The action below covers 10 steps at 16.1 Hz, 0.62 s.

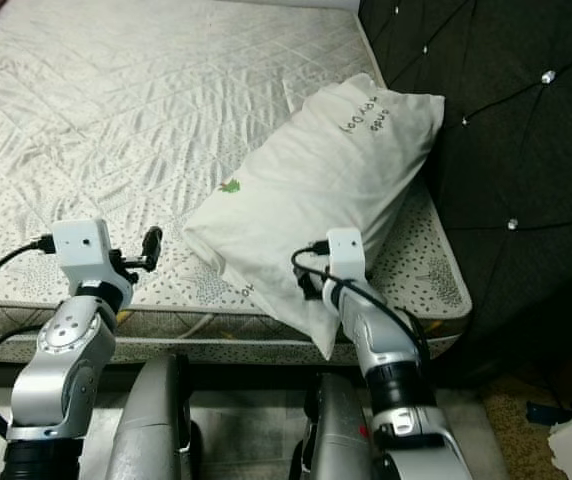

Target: Clean up the room

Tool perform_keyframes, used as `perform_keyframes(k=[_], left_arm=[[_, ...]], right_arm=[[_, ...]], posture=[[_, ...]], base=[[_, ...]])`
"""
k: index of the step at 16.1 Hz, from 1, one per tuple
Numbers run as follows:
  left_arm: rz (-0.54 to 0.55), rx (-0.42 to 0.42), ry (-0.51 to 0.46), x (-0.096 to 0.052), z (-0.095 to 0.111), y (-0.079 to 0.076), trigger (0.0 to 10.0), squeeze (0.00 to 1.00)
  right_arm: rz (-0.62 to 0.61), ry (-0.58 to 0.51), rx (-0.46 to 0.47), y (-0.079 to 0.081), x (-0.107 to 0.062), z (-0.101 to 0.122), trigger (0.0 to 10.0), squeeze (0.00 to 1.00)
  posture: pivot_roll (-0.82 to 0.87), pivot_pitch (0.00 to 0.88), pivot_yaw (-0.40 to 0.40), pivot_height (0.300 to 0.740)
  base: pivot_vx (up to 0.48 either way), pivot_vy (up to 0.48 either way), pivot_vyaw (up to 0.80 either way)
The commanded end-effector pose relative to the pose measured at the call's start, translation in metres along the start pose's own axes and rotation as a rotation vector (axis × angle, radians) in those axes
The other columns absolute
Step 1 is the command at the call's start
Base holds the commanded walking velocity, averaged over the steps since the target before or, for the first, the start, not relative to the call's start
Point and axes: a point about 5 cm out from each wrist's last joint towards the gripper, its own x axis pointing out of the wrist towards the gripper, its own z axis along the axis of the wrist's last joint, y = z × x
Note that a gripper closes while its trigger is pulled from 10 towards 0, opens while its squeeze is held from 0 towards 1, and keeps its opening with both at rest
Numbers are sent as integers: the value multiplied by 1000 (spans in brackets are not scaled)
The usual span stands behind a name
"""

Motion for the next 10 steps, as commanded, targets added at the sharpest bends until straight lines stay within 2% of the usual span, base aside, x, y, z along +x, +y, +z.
perform_keyframes(k=[1, 3, 4, 5, 8, 10], left_arm=[[-10, 2, -2, 1, 1, -1, 10000, 0], [-17, 1, 0, 2, 1, -4, 10000, 0], [-23, -1, -1, 3, 1, -6, 10000, 0], [-26, -3, -2, 4, 1, -7, 10000, 0], [-30, -5, -4, 6, 2, -8, 10000, 0], [-27, -5, -10, 6, 3, -7, 10000, 0]], right_arm=[[3, 35, 13, -1, -1, -7, 10000, 0], [13, 38, 24, 1, -1, -7, 10000, 0], [53, 22, 44, 11, 0, -2, 0, 0], [88, 3, 61, 20, 2, 4, 0, 0], [79, -50, 79, 40, 10, 20, 0, 0], [57, -94, 31, 52, 16, 30, 0, 0]], posture=[[122, 40, -52, 595], [120, 37, -51, 595], [117, 35, -49, 595], [117, 31, -49, 595], [121, 19, -49, 595], [132, 18, -52, 595]], base=[[0, 0, 0], [0, 0, 0], [0, 0, 0], [0, 0, 0], [0, 0, 0], [0, 0, 0]])
